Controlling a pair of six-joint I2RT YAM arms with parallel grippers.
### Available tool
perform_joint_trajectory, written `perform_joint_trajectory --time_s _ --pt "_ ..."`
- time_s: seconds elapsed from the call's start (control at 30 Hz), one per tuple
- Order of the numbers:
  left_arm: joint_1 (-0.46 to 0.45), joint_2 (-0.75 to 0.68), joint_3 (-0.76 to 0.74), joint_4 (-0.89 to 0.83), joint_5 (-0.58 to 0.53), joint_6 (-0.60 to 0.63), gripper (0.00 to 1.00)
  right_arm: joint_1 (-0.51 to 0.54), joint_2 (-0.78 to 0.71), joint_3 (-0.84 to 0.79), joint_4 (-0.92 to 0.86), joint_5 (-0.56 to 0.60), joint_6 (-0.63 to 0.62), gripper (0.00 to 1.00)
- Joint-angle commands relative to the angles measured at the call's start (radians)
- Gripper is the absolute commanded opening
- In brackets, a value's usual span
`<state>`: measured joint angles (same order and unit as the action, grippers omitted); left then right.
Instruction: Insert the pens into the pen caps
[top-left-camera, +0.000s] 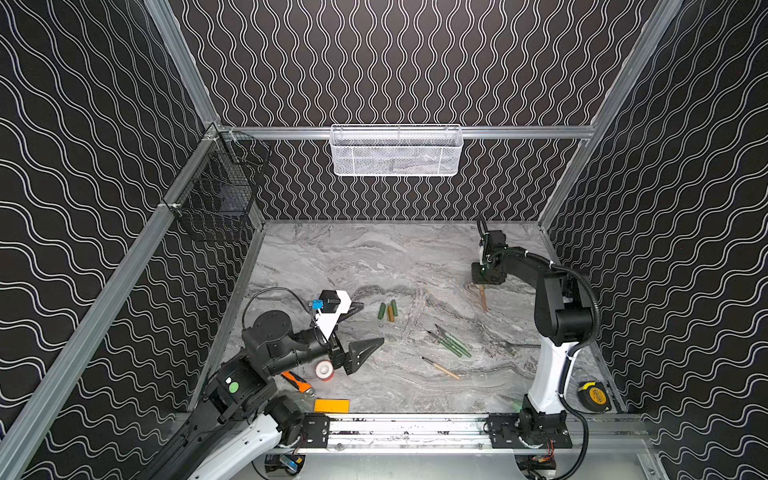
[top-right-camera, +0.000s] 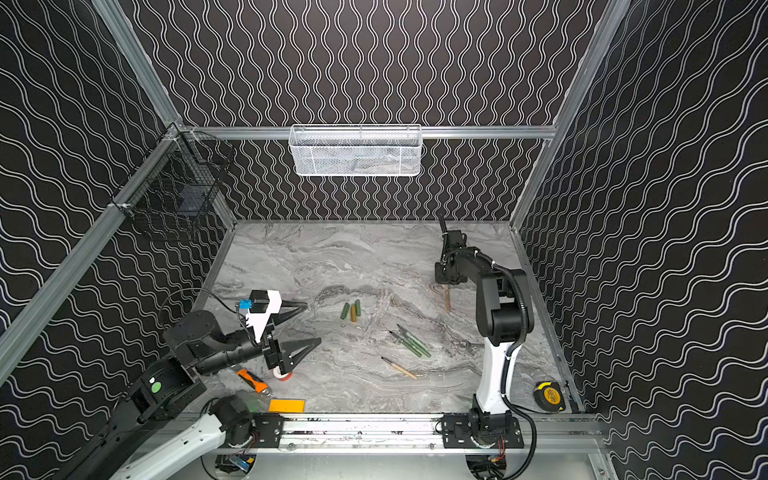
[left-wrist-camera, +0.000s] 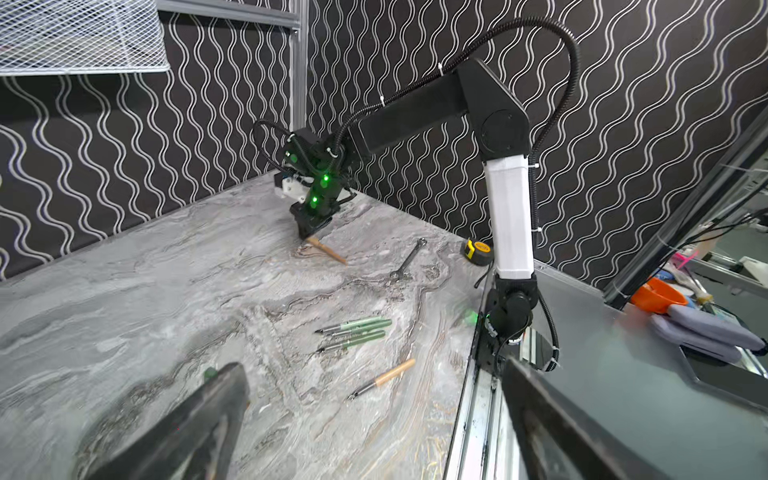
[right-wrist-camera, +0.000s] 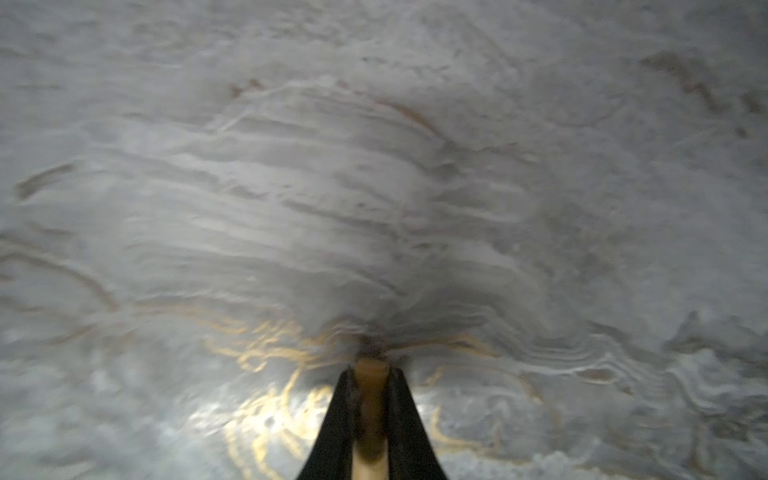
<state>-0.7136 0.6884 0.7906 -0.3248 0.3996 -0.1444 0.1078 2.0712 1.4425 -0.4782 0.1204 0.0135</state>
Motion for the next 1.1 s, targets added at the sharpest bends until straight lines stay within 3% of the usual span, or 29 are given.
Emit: perform_joint_trajectory --time_s 0.0,0.4,0.47,0.53,0.6,0.63,0.93,1.07 --pt "0.002 -0.009 0.004 -0.051 -0.033 0.034 0.99 -0.004 0.030 0.007 -0.088 0.148 -0.046 0.14" --pt "0.001 0.020 0.003 -0.039 -0.034 0.040 0.99 -0.002 -0.039 0.006 -0.087 0.140 -0.045 0.39" --pt "0.002 0.019 0.003 -0.039 -0.043 0.040 0.99 -0.002 -0.064 0.003 -0.082 0.109 -0.040 0.48" --pt "0.002 0.016 0.002 -0.043 -0.056 0.042 0.99 -0.002 -0.088 0.001 -0.083 0.063 -0.029 0.58" --pt "0.001 0.013 0.002 -0.048 -0.077 0.041 0.99 0.002 -0.125 0.000 -0.080 -0.013 -0.024 0.93" --pt "0.002 0.014 0.001 -0.050 -0.089 0.042 0.99 0.006 -0.144 -0.007 -0.073 -0.043 -0.019 0.99" --pt "0.002 0.069 0.021 -0.117 -0.215 0.040 0.99 0.155 -0.353 -0.173 0.070 -0.259 0.024 1.00" --pt "0.001 0.104 0.045 -0.211 -0.390 0.022 0.99 0.305 -0.391 -0.233 0.128 -0.249 0.026 0.97"
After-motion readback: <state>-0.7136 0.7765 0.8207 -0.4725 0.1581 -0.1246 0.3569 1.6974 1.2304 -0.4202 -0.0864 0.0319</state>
